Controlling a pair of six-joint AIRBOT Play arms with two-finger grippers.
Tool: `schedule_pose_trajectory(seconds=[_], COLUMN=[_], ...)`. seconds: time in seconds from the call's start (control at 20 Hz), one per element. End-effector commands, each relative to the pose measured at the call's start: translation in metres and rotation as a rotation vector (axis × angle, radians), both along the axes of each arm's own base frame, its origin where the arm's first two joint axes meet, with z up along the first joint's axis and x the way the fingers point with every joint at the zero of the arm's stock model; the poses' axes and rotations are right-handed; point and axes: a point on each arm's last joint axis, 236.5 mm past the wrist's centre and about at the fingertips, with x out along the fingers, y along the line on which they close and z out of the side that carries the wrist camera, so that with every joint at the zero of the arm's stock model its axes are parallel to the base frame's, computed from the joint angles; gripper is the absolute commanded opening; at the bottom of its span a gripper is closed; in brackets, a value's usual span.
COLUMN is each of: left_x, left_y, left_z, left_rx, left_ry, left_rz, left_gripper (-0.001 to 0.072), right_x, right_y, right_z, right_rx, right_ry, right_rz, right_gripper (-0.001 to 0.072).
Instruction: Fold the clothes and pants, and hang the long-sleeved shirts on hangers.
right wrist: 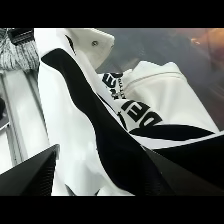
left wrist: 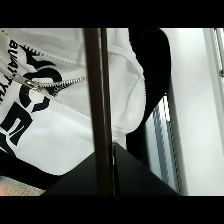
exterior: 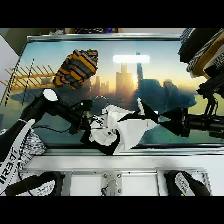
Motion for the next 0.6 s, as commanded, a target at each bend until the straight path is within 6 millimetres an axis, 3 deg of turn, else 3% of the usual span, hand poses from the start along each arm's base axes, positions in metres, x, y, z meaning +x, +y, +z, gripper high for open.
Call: schedule_pose_trajectory(seconds=[0.0,0.3,0.55], left_x=[0.000,0.000,0.000], left_y=[0.000,0.000,0.000], left_z=[0.000,0.000,0.000], left_rx=[0.001,0.001,0.001], left_ry=[0.001,0.001,0.001], left_rz=[0.000,0.000,0.000], left_gripper=[0.0017,0.0017,0.0017], right_x=[0.000,0.002,-0.004], right_y=[0.013,0.056,0.079], right_z=[-0.015,-0.041,-0.046], right_rx=[0.028,-0.008,-0.036], right_ry=[-0.009,0.019,0.009], right_rz=[0.080,0.181,0.233], right_gripper=[0.0563,0.0564,0.0564])
